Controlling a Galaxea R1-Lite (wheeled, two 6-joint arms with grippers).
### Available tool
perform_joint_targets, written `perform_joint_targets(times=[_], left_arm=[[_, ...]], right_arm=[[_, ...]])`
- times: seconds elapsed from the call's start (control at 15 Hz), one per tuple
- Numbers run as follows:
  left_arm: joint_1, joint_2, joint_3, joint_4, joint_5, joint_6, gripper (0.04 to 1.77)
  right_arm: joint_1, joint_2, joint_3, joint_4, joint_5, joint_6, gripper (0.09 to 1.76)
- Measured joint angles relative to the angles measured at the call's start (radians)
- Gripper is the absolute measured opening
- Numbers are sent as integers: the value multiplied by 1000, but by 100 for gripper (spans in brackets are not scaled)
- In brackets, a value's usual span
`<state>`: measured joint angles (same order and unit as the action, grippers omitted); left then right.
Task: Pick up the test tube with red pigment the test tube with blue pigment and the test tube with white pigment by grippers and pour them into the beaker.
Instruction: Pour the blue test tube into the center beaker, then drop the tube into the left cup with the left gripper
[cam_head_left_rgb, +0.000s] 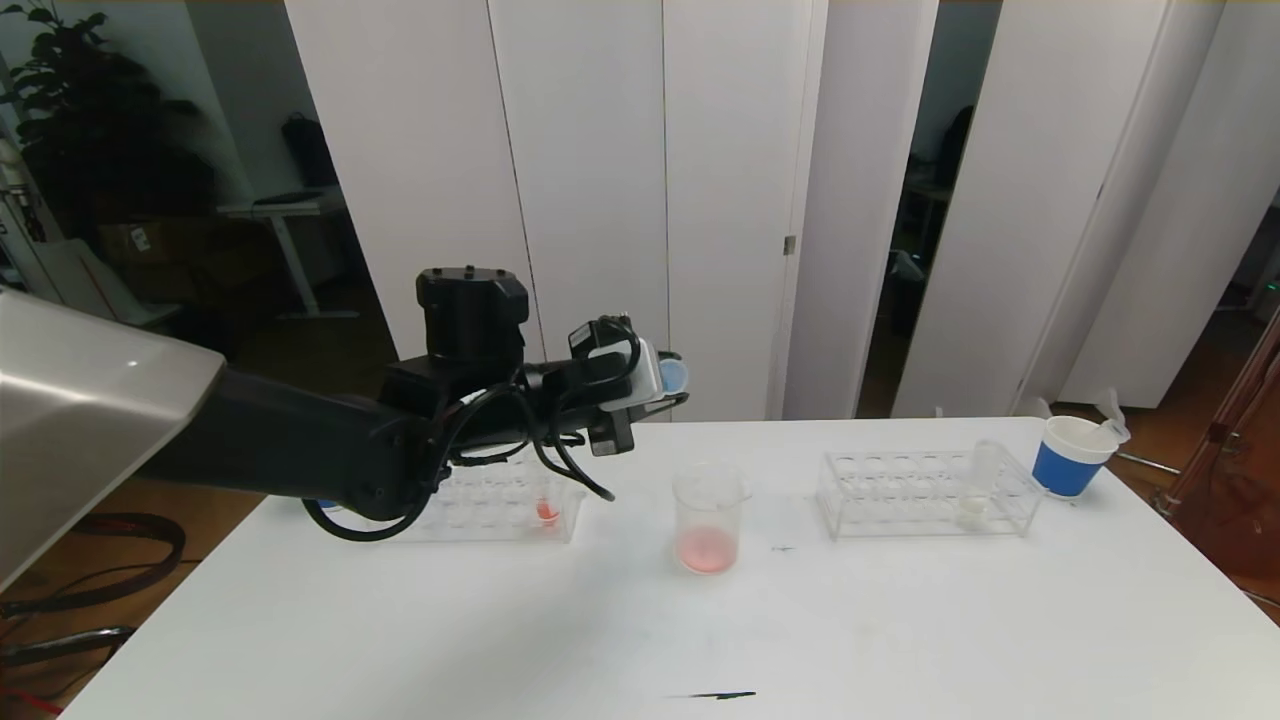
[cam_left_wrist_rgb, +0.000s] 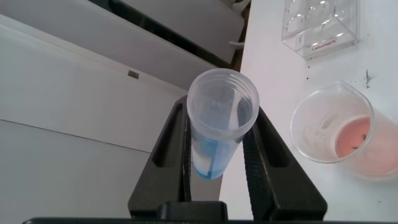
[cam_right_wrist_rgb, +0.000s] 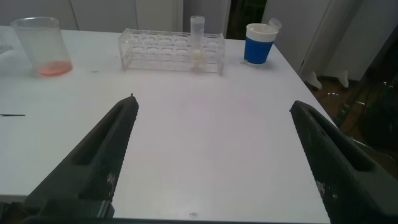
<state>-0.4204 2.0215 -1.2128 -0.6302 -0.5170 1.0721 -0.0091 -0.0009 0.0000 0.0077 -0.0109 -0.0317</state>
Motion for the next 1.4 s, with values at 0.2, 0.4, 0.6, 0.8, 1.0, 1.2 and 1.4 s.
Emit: perform_joint_targets(times=[0.2, 0.4, 0.6, 0.8, 1.0, 1.2, 1.4], left_arm=[[-14, 7, -10, -11, 3, 22, 57], [-34, 34, -39, -97, 11, 32, 57], [-59, 95, -83, -222, 19, 44, 57], [-68, 155, -91, -355, 24, 67, 57], [-68, 191, -86, -380, 27, 85, 57], [-63, 206, -81, -415, 34, 136, 57], [-52, 219, -73, -435, 34, 199, 57]], right_arm=[[0, 0, 0, 0, 0, 0, 175], [0, 0, 0, 0, 0, 0, 175], [0, 0, 0, 0, 0, 0, 175], [0, 0, 0, 0, 0, 0, 175], [0, 0, 0, 0, 0, 0, 175], [0, 0, 0, 0, 0, 0, 175], [0, 0, 0, 0, 0, 0, 175]])
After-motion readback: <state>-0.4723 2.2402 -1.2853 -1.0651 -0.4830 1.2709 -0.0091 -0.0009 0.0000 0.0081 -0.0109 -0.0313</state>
